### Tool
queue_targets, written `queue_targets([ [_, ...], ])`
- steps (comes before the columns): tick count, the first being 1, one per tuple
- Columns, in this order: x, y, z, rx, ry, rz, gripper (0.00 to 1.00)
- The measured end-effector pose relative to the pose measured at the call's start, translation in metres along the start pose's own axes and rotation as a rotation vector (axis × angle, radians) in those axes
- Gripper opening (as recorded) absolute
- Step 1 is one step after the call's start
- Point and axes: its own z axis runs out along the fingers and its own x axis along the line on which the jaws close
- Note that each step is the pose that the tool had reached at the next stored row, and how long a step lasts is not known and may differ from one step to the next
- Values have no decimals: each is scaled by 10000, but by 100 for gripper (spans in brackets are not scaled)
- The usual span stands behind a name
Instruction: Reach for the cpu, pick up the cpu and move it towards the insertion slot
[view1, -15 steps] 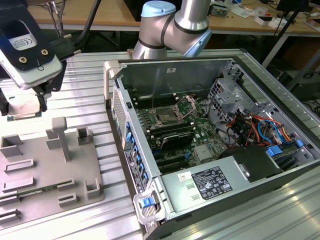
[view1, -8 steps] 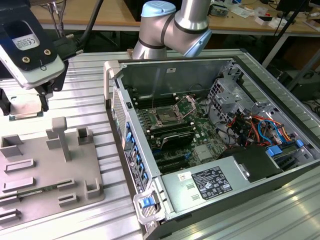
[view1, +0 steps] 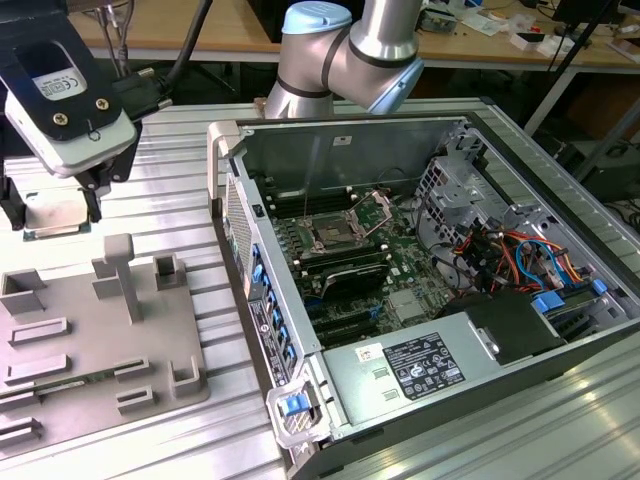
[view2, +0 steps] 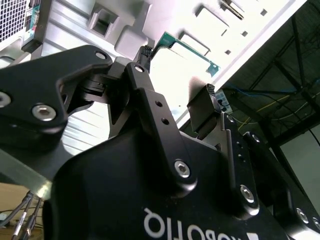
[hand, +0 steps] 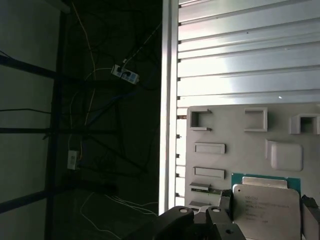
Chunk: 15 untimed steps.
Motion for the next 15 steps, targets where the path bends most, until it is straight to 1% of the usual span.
queue_targets([
  [3, -13, 0, -1, 0, 1, 0, 55],
  [7, -60, -2, -2, 0, 0, 0, 55],
  [15, -97, -3, -3, 0, 0, 0, 55],
])
